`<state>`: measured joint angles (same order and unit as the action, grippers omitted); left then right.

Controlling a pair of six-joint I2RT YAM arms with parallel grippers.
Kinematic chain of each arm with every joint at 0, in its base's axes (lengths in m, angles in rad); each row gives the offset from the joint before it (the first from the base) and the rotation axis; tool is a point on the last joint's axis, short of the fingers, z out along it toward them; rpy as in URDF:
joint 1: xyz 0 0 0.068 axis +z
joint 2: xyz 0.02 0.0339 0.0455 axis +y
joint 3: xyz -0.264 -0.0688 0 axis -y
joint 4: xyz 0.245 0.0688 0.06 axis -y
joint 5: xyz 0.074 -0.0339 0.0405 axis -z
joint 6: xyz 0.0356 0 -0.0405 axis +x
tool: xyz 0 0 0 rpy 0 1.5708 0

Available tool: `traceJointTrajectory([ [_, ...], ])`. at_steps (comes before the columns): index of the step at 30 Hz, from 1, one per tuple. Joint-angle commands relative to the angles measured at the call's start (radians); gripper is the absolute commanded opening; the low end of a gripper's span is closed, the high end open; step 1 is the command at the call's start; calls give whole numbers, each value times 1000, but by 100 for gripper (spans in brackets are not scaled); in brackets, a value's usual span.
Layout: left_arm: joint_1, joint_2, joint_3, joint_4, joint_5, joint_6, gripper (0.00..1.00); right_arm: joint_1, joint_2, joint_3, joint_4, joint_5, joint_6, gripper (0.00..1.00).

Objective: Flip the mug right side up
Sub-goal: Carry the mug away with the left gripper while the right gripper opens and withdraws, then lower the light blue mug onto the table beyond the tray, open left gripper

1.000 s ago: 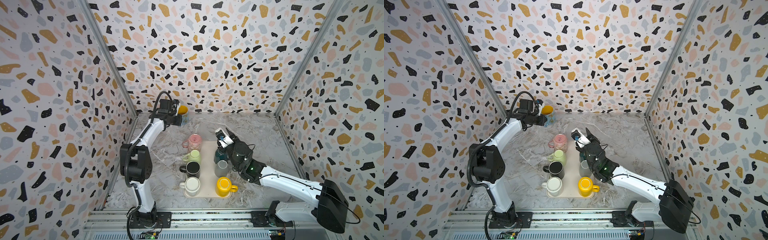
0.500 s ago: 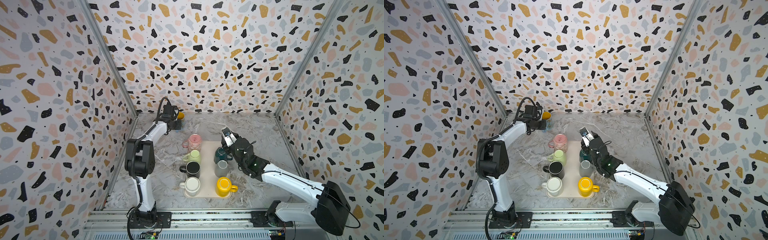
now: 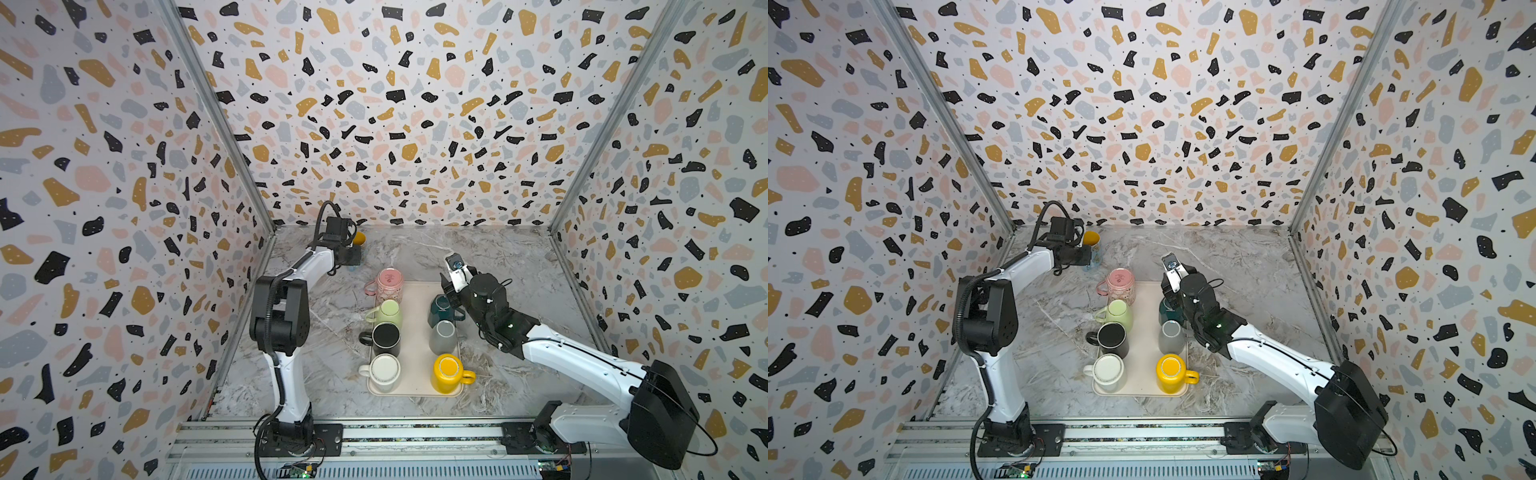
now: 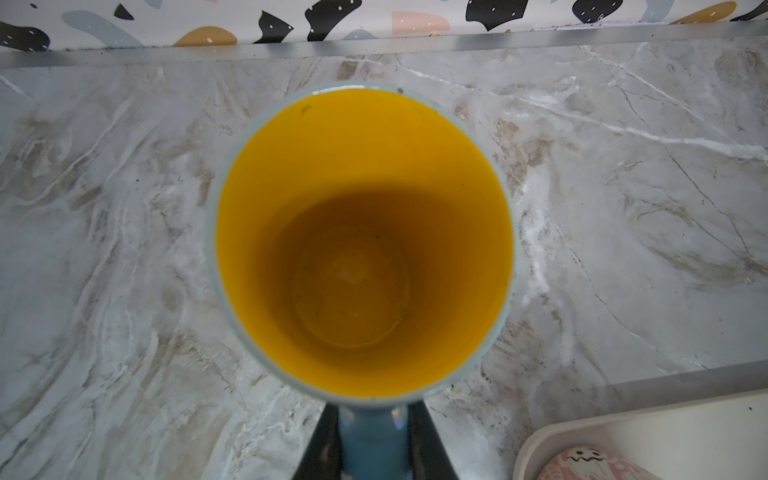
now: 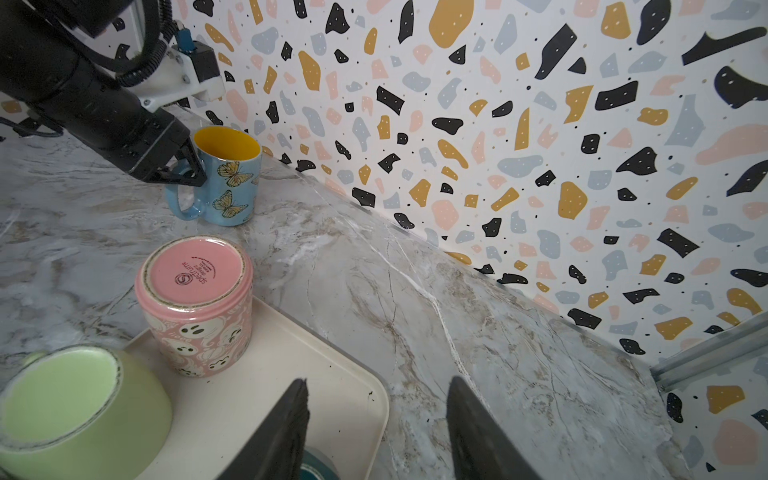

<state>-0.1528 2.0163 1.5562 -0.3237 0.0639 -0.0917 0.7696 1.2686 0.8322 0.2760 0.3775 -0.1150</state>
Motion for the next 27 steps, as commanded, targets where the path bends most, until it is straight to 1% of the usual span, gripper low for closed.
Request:
traceJointTrajectory([
  [1,16,-19,19,129,9,-5,0,-3,3,49,-27,-29,27,56],
  [19,25,-32,-43,129,54,6,0,-4,18,55,-37,-59,54,62],
  [20,26,-35,-49,130,53,7,3,-3,18,56,-36,-58,55,62],
  [22,25,-43,-61,132,53,8,12,-4,18,55,-37,-56,60,62],
  [27,25,-54,-79,129,38,18,24,-6,20,56,-37,-56,65,64],
])
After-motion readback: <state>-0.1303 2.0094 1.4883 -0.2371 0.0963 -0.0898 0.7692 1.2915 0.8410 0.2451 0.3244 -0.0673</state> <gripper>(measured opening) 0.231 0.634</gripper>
